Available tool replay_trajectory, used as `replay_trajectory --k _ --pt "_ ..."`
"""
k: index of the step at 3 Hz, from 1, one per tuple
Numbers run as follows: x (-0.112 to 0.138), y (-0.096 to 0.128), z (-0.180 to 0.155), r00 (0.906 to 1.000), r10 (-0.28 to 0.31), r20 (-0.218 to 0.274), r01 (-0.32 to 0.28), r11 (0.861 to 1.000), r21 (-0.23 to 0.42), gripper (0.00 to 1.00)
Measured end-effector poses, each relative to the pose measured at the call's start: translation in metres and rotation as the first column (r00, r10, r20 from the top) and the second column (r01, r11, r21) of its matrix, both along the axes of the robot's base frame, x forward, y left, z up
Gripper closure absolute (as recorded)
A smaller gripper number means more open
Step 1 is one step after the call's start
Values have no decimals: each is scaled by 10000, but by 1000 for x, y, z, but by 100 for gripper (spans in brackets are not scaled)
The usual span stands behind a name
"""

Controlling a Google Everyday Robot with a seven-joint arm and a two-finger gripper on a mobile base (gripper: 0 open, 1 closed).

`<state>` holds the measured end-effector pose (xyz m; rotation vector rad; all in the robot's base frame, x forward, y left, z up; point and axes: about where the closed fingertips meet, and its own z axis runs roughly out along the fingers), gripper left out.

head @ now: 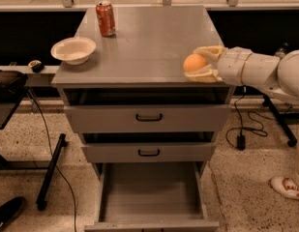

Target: Pick orange from bottom drawer and place on counter

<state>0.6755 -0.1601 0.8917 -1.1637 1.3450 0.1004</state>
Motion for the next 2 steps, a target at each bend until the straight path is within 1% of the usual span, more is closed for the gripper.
replay_trajectory --k 1,2 --pt "0 0 0 10000 0 0 0 10000 0 100" --pt "10 7 10 9998 -208 -53 208 9998 -6 100"
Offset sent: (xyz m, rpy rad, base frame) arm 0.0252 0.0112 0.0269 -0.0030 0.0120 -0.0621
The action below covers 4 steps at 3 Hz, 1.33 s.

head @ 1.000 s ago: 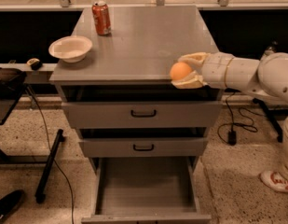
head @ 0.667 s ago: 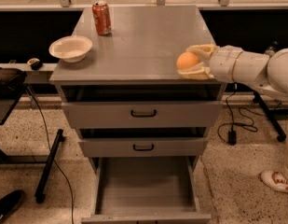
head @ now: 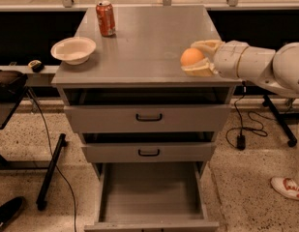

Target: Pick orange from bottom drawer and place on counter

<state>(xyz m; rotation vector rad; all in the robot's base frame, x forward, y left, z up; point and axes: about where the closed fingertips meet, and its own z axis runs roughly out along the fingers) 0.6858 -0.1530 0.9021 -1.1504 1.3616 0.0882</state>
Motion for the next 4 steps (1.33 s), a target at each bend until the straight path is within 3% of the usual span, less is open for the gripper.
replay_trajectory --k 1,2,3,4 --pt "29 3 20 9976 -646 -241 661 9956 659 100" --pt "58 10 17 9823 -1024 -1570 1252 9818 1430 100" --pt "67 11 -4 9526 -1187 -2802 1687 9723 1617 100" --pt "71 13 -20 9328 -1106 -3431 1884 9610 2025 100"
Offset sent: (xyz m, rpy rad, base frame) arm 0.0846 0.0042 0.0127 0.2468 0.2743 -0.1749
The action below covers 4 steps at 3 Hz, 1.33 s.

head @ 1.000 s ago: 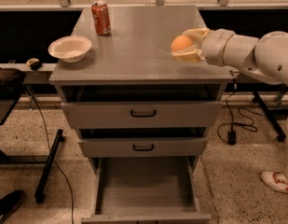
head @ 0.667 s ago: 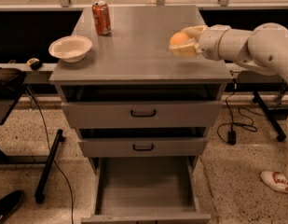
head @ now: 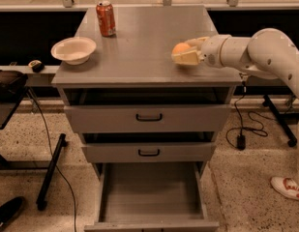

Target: Pick orange from bottom drawer and place on counter

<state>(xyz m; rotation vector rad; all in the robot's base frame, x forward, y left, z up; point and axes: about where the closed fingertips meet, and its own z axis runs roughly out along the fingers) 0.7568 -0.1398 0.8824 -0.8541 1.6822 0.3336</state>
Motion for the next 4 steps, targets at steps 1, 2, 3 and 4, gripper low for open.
replay_trajectory --k 1,2,3,4 --pt "0 1 0 10000 0 -21 0 10000 24 82" --pt "0 1 0 10000 0 -21 0 10000 24 59" --pt "0 1 0 10000 0 -21 0 10000 24 35" --pt "0 1 0 10000 1 -21 -1 10000 24 12"
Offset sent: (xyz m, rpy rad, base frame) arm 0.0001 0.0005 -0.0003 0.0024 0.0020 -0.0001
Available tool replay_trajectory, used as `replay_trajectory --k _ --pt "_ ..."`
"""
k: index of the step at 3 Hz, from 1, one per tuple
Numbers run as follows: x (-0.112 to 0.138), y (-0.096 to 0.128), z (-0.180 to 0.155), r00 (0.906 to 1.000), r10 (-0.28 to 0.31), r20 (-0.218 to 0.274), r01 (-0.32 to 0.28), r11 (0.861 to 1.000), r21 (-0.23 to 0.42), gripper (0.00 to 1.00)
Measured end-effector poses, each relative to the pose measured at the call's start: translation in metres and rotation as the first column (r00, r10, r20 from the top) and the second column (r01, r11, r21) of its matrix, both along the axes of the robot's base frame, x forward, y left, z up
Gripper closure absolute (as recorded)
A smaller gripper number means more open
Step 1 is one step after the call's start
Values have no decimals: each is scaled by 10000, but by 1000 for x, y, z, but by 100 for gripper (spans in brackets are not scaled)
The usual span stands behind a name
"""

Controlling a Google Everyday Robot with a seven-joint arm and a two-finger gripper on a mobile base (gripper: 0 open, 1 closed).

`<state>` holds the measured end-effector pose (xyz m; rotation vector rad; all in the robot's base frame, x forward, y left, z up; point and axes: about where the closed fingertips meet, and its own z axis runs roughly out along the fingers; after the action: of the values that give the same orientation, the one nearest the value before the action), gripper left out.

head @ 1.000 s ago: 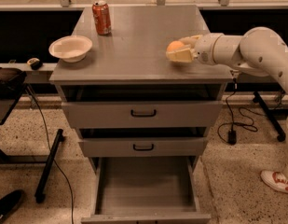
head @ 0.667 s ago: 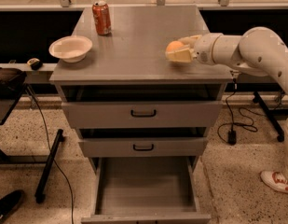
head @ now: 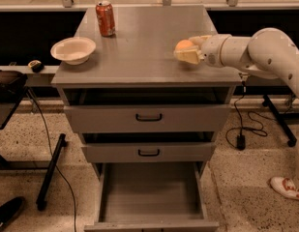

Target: Pick orange from bottom drawer and place on counter

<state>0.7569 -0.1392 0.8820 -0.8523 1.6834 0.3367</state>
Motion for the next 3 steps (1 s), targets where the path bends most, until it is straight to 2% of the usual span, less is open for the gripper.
replay_trajectory --k 1,3 --pt "0 0 0 10000 0 0 0 10000 0 0" --pt "-2 3 4 9997 183 168 -180 9997 -170 0"
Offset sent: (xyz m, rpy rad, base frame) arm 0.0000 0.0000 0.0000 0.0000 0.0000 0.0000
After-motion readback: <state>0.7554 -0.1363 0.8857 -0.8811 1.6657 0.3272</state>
